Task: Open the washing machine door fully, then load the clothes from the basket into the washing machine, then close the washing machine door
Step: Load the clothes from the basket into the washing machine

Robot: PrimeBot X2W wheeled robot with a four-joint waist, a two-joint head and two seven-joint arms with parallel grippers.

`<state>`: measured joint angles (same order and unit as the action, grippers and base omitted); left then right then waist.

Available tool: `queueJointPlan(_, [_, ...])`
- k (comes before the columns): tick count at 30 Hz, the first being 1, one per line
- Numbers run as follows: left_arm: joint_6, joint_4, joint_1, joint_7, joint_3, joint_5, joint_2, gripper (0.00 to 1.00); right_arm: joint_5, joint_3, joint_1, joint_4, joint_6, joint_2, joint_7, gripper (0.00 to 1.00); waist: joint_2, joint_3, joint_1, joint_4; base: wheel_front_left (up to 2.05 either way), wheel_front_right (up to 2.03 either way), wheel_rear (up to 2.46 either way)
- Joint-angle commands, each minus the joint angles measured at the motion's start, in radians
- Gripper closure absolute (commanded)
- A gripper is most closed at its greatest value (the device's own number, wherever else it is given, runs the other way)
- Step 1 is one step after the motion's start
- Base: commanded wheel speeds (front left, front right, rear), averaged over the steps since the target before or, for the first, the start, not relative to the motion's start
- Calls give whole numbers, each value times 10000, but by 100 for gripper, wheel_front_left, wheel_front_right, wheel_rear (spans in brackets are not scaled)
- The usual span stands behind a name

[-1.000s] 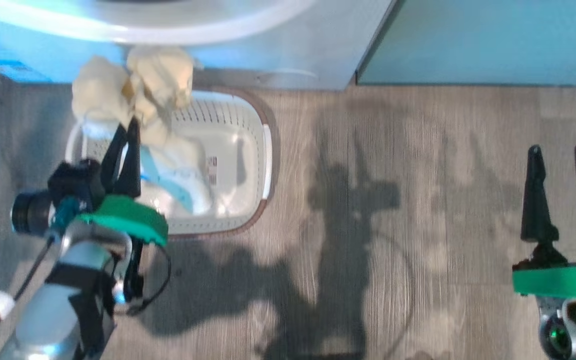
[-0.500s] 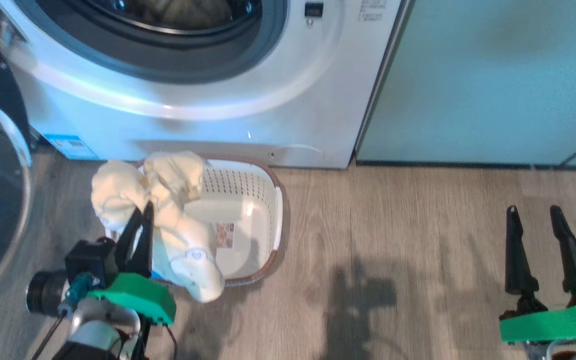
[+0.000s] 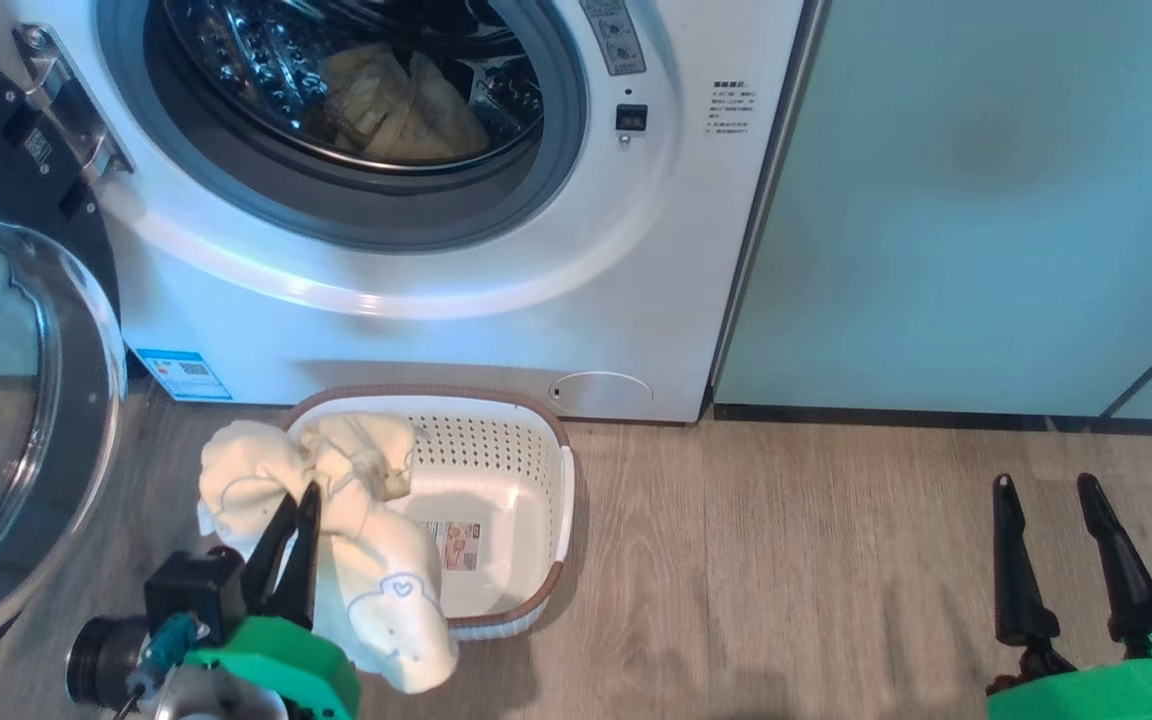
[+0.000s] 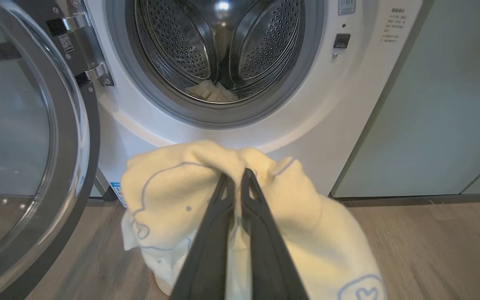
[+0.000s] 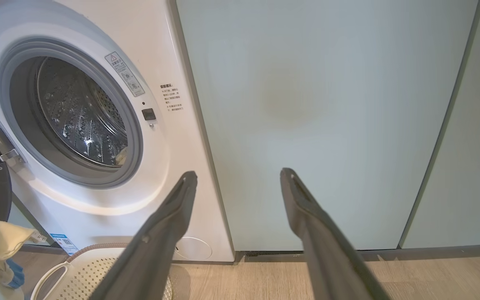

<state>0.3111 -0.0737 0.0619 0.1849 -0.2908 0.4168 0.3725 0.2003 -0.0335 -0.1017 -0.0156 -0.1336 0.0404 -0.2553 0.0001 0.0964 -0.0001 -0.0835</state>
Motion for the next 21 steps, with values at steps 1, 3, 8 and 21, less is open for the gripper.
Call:
queueJointPlan(1, [36, -369, -324, 24, 451, 73, 282, 100, -135, -223, 49, -287, 29, 98, -65, 0, -1, -50, 1, 1, 0, 0, 0])
queueJointPlan(3, [44, -368, -270, 39, 447, 101, 271, 100, -148, -243, 5, -270, 29, 98, -65, 0, -1, -122, 1, -13, 0, 0, 0])
queueJointPlan(8, [30, -363, -220, 68, 427, 146, 278, 100, -159, -304, -22, -259, 29, 98, -65, 0, -1, -173, 1, -56, 0, 0, 0])
queueJointPlan(21, [-51, -219, -498, 126, 396, 211, 315, 100, -136, -350, -1, -253, 29, 98, -65, 0, -1, -73, 1, -47, 0, 0, 0])
